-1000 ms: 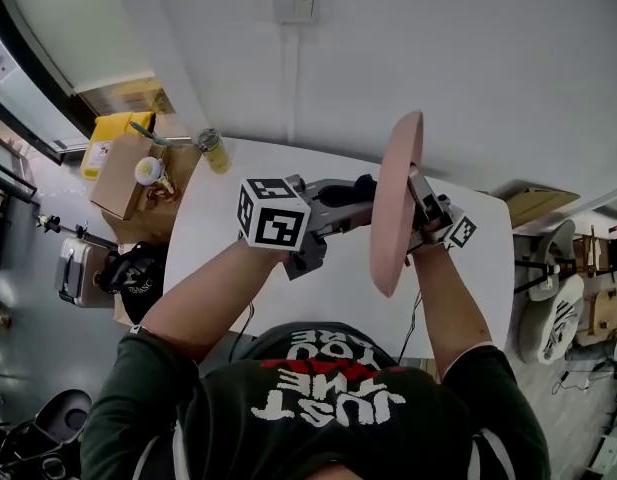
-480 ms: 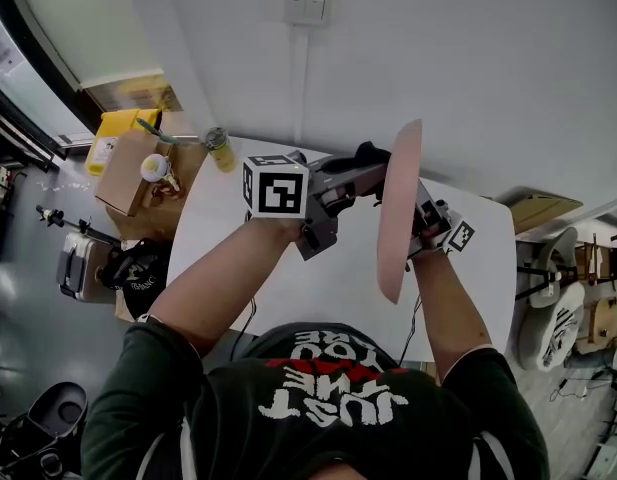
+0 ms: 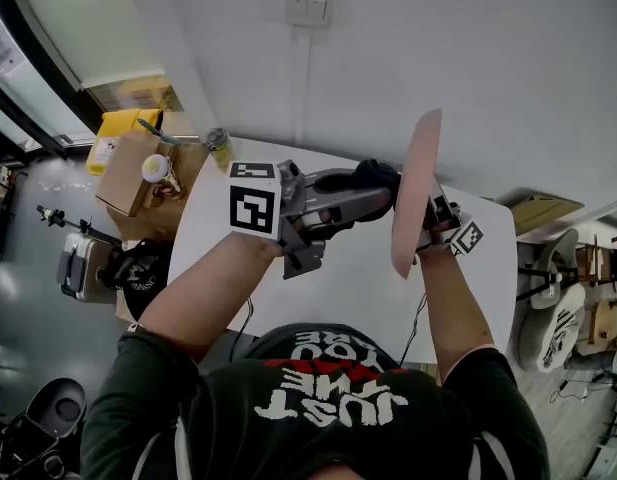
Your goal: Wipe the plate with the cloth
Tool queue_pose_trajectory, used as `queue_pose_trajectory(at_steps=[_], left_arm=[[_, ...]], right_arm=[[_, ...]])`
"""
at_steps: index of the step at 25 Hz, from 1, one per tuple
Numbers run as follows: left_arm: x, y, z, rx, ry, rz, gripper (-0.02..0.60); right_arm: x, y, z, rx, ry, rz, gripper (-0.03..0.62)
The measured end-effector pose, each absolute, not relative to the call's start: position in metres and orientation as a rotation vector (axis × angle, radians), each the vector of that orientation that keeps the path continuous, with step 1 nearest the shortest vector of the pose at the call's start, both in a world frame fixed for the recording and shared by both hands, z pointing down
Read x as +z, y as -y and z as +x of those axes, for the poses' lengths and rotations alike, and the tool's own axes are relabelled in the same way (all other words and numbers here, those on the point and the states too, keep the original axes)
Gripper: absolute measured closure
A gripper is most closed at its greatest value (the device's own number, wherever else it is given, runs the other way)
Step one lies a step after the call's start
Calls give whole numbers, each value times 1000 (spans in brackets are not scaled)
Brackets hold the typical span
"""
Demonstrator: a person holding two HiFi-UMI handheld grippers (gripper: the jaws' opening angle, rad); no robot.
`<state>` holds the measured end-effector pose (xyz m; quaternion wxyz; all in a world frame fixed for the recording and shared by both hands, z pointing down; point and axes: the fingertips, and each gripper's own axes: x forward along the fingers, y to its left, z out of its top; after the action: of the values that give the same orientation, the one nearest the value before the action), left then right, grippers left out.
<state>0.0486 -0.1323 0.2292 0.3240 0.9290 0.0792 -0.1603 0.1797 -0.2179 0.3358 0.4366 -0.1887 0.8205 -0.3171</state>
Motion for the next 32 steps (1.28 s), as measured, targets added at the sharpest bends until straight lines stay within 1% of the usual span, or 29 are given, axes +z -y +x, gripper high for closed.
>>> queue_pose_trajectory(at_steps=[6, 13, 18, 24, 32], left_arm=[[263, 105, 65, -260, -271, 2464, 522], [291, 127, 85, -196, -168, 2470, 522], [294, 156, 76, -208, -61, 2449, 522], [290, 183, 46, -264, 40, 2416, 522], [265, 192, 32, -383, 51, 2414, 522]], right_arm=[[320, 225, 191, -742, -2007, -497, 580], [299, 221, 162, -742, -2033, -395, 580], [302, 214, 141, -763, -2097, -376, 580], [322, 215, 119, -799, -2147, -395, 580], [331, 219, 120, -837, -2149, -434, 580]])
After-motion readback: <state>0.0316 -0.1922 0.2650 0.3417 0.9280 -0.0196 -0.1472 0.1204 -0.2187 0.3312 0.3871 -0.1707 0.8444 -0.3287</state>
